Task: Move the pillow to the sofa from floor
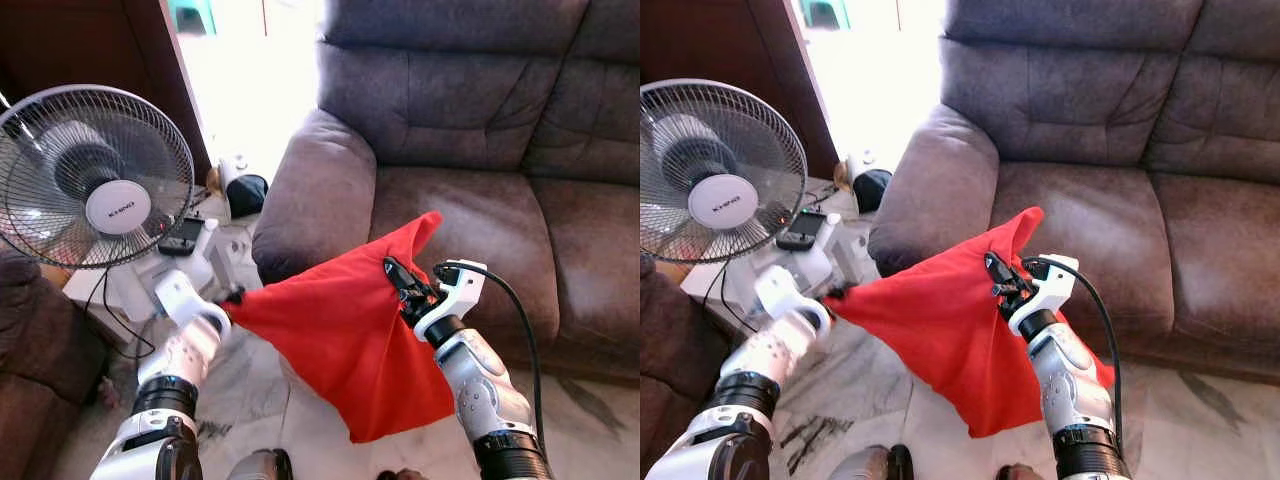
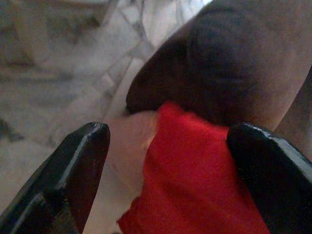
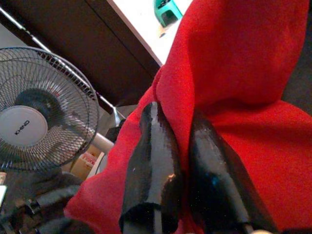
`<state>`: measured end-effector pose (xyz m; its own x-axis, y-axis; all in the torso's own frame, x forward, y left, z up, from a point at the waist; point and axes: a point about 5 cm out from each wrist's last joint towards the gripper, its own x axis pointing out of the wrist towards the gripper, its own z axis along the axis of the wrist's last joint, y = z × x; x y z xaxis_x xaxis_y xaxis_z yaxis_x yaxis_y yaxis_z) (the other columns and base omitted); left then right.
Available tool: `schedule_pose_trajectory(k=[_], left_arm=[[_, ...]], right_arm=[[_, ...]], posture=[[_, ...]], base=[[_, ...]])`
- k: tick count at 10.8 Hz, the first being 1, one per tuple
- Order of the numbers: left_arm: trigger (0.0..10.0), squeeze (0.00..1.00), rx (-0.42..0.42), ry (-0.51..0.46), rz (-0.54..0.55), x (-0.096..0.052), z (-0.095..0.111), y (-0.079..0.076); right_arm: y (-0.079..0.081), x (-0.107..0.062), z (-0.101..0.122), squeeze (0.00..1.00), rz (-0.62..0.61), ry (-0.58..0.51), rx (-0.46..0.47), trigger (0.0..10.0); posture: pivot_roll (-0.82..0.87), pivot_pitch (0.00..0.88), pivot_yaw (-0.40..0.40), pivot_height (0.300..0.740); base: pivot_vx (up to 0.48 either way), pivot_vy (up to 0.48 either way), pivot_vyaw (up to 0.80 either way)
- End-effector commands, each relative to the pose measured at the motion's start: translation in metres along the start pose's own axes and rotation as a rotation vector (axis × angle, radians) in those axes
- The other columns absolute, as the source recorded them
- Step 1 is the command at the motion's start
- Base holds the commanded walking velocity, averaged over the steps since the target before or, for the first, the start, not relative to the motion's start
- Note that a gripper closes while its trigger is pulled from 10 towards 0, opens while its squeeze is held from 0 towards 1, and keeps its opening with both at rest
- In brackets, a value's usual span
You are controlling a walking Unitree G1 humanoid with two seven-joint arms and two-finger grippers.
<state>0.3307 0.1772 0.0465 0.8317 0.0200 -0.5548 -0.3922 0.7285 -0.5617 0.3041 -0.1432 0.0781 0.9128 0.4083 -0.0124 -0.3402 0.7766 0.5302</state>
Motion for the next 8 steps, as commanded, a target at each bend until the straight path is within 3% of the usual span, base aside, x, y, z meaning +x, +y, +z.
schedule_pose_trajectory(k=[1, 5, 7, 8], left_arm=[[10.0, 0.0, -0.023, 0.037, 0.011, 0.0014, -0.0057, 0.0016], [10.0, 0.0, -0.09, 0.073, -0.053, 0.0028, -0.0044, -0.008], [10.0, 0.0, -0.03, 0.119, -0.041, 0.0039, -0.009, -0.0057], [10.0, 0.0, -0.046, 0.117, -0.043, 0.004, -0.0088, -0.0051]], right_arm=[[0.0192, 0.011, 0.0278, 0.0, 0.091, -0.108, -0.063, 10.0], [0.0169, 0.0109, 0.0308, 0.0, 0.076, -0.119, -0.06, 10.0], [0.0165, 0.0107, 0.0275, 0.0, 0.075, -0.102, -0.078, 10.0], [0.0168, 0.0102, 0.0282, 0.0, 0.074, -0.107, -0.076, 10.0]], posture=[[0.05, 0.025, 0.029, 0.74], [0.05, 0.06, 0.027, 0.74], [0.05, 0.067, 0.03, 0.74], [0.05, 0.067, 0.03, 0.74]], base=[[0.0, 0.0, 0.0], [0.0, 0.0, 0.0], [0.0, 0.0, 0.0], [0.0, 0.0, 0.0]])
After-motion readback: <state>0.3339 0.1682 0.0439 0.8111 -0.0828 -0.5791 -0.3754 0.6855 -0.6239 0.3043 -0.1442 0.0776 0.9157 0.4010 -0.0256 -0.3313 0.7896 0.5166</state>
